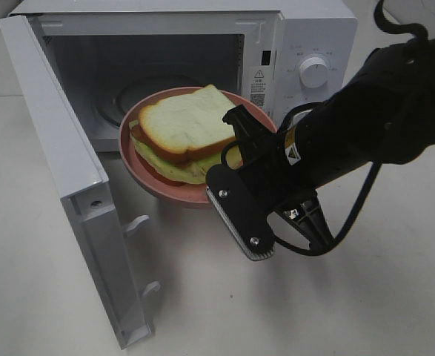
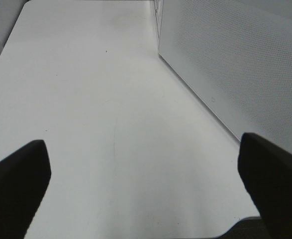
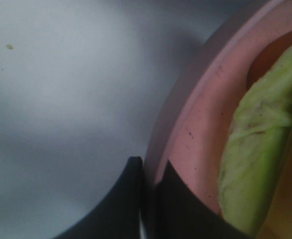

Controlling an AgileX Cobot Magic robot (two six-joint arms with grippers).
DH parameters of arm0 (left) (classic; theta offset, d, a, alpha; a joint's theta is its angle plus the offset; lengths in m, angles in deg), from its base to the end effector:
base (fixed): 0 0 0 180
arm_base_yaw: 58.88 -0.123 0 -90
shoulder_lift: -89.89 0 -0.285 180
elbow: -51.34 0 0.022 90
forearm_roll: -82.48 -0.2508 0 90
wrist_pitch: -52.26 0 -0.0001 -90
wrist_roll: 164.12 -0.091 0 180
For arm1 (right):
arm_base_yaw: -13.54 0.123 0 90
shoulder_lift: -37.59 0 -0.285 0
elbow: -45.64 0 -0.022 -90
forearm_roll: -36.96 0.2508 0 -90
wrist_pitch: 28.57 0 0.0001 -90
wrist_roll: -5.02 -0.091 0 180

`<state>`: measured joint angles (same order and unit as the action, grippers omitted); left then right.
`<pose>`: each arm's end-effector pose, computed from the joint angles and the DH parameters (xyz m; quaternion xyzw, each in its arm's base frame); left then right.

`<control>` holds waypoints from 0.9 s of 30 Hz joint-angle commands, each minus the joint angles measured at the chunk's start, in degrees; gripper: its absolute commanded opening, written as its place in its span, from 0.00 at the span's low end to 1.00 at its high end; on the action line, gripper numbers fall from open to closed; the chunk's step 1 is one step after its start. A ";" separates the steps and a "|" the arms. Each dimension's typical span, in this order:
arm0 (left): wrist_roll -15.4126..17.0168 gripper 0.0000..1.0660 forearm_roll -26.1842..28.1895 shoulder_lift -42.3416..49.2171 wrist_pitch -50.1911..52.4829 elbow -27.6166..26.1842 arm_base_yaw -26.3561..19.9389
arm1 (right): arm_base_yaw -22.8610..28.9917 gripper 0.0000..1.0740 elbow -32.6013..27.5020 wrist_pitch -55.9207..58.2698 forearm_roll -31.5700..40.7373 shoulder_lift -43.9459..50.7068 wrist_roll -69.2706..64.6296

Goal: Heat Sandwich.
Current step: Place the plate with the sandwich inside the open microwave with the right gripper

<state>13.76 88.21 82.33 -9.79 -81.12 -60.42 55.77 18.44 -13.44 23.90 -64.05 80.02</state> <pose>-0.0085 -0.0083 0.2807 0.0073 0.8522 -0.0332 0.5221 0.2409 0.2114 0.1888 -0.8562 0.4108 -0.1463 0.2772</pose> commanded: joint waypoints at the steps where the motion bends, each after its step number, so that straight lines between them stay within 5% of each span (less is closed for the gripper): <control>1: 0.11 0.92 0.11 0.97 0.69 0.06 -0.06 | -0.06 0.00 3.04 -1.83 0.23 -1.89 0.34; 27: 0.11 0.92 0.11 0.97 0.69 0.06 -0.06 | -0.06 0.00 20.17 4.35 0.23 -14.61 -6.70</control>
<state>13.76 88.21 82.33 -9.79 -81.12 -60.42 55.77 37.18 -8.51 24.30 -78.43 73.95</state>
